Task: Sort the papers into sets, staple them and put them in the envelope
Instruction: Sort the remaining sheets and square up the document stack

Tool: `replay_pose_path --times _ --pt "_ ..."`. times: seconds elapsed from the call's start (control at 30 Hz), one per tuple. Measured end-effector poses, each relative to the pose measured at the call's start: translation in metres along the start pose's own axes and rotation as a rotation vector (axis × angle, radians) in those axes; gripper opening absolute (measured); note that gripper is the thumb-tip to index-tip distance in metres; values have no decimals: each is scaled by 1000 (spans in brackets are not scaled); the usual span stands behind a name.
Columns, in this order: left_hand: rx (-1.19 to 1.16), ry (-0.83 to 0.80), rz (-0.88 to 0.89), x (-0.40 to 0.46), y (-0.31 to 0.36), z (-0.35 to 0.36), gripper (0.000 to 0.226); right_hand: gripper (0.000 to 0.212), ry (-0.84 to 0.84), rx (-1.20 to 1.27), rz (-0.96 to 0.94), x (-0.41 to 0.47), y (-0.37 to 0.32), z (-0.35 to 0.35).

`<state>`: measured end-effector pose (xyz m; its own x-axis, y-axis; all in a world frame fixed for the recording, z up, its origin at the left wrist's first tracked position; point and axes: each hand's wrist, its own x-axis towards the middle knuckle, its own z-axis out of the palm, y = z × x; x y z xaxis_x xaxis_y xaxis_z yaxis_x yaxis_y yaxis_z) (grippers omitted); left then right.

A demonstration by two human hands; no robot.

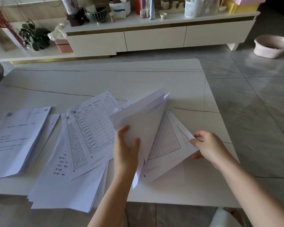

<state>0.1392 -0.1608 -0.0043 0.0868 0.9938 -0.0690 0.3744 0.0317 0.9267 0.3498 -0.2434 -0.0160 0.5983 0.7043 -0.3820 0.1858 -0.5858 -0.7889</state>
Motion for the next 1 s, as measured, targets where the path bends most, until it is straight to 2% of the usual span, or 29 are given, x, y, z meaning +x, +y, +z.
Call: replay_pose_path --times 0.07,0.1,0.2,0.3,0.4,0.5,0.57,0.67,0.73,0.83,0.87,0.93,1.0 --pt "-44 17 36 1 5 -6 68 6 -5 35 9 0 0 -3" --pt "-37 16 69 1 6 -8 68 7 -2 78 17 -2 -2 -5" --pt "49 -1 153 1 2 -7 41 16 -15 269 50 -7 -12 -5" --pt "135 -84 186 -5 2 0 27 12 -159 569 113 -17 -25 3" --pt "182 -165 215 -9 5 5 26 17 -254 745 149 -23 -32 11" --pt "175 -244 159 -13 6 10 42 25 -306 844 155 -24 -33 18" --pt "182 -279 133 -15 4 14 44 29 -338 848 142 -25 -33 21" --pt "219 -167 151 -11 1 14 13 29 -360 722 107 -25 -32 20" --pt "223 -75 137 -6 -1 8 3 26 -295 539 67 -23 -31 15" --pt "48 -5 94 -3 5 -5 52 21 -95 345 19 -15 -25 -1" --pt "13 2 104 -3 6 -8 60 19 -54 329 9 -14 -23 -5" --pt "-2 -23 127 -3 6 -8 56 12 -34 362 2 -13 -23 -7" --pt "45 -51 132 -3 3 -4 39 12 -88 470 26 -16 -25 -1"
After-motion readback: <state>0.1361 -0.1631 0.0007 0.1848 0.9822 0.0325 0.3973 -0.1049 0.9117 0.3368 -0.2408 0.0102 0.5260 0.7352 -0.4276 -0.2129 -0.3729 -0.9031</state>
